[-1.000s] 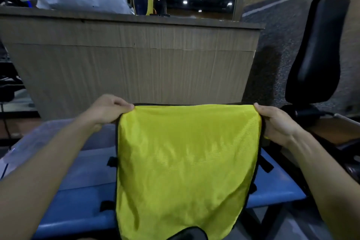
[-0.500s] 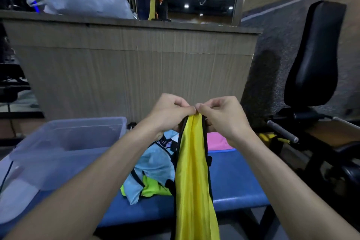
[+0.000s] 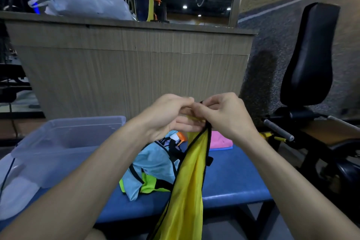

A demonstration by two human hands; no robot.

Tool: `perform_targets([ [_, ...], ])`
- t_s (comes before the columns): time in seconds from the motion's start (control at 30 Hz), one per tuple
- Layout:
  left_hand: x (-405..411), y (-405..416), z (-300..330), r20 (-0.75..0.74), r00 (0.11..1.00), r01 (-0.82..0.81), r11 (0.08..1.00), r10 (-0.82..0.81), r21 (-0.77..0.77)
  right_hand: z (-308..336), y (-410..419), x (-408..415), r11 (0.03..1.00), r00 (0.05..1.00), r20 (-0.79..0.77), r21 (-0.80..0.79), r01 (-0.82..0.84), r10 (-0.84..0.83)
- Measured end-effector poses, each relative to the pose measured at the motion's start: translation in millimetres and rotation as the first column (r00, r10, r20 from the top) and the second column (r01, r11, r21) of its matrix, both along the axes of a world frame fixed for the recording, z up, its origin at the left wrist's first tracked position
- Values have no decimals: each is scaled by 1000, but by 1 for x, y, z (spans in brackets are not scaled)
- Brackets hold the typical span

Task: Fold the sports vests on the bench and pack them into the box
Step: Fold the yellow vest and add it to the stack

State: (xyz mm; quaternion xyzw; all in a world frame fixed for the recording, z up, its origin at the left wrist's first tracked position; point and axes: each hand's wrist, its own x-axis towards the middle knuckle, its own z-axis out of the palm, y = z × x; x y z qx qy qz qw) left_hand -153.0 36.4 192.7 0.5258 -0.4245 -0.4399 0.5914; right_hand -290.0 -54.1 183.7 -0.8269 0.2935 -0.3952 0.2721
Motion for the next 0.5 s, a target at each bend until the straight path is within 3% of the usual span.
perform_targets([
  [0.07,3,6,6,-127,990,55,998,-54,9,4,3,-8,997,997,-70,-73,-18,13],
  [0.17,8,14,3,-155,974,171,985,-168,9,7,-5,-17,989,988,-95,-72,-127,119],
  [0.27,13,20,-7,134,981,142,990,-140,-2,5,-17,-21,968,971,-83,-93,-231,224],
  [0.33,18,23,-15,355,934,70,995,-40,-72,9,-24,-25,966,971,-38,-99,-238,235],
  [0.43,31,29,-32,487,853,-62,962,189,-265,28,-38,-37,954,954,-2,12,-300,300],
  [0.5,35,33,-41,568,747,-107,905,346,-411,39,-48,-41,945,945,-31,34,-324,325],
])
